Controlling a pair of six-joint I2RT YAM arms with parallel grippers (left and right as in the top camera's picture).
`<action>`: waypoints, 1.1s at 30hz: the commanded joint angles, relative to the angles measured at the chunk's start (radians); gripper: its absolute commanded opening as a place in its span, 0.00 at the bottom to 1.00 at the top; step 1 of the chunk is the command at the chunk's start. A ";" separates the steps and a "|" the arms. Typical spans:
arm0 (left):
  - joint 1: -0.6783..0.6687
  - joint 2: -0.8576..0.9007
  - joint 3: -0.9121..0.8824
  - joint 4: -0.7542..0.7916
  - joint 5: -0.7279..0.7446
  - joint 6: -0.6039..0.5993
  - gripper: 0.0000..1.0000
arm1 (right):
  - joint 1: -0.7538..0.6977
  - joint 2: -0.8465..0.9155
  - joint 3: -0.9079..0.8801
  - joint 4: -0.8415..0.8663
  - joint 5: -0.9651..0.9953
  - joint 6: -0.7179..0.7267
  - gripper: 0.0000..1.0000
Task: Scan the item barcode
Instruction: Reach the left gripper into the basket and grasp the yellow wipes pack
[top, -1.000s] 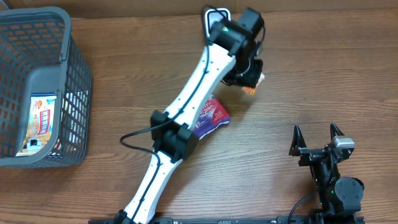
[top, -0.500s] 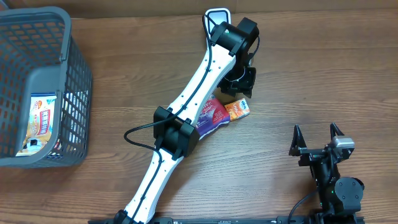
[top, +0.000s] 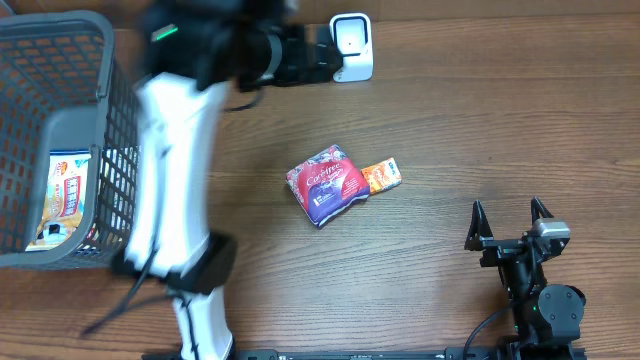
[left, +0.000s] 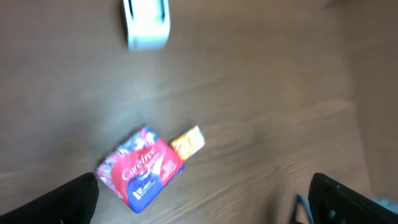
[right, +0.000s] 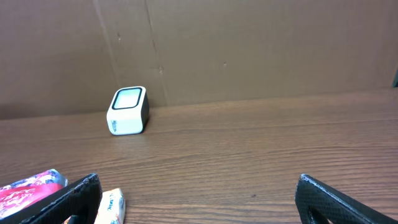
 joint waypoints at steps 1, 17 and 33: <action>0.037 -0.132 0.011 -0.007 0.012 0.067 1.00 | 0.001 -0.007 -0.010 0.006 0.010 -0.001 1.00; 0.904 -0.428 -0.053 -0.007 -0.144 0.116 1.00 | 0.001 -0.007 -0.010 0.006 0.010 -0.001 1.00; 1.112 -0.084 -0.164 -0.007 -0.181 0.045 1.00 | 0.001 -0.007 -0.010 0.006 0.010 -0.001 1.00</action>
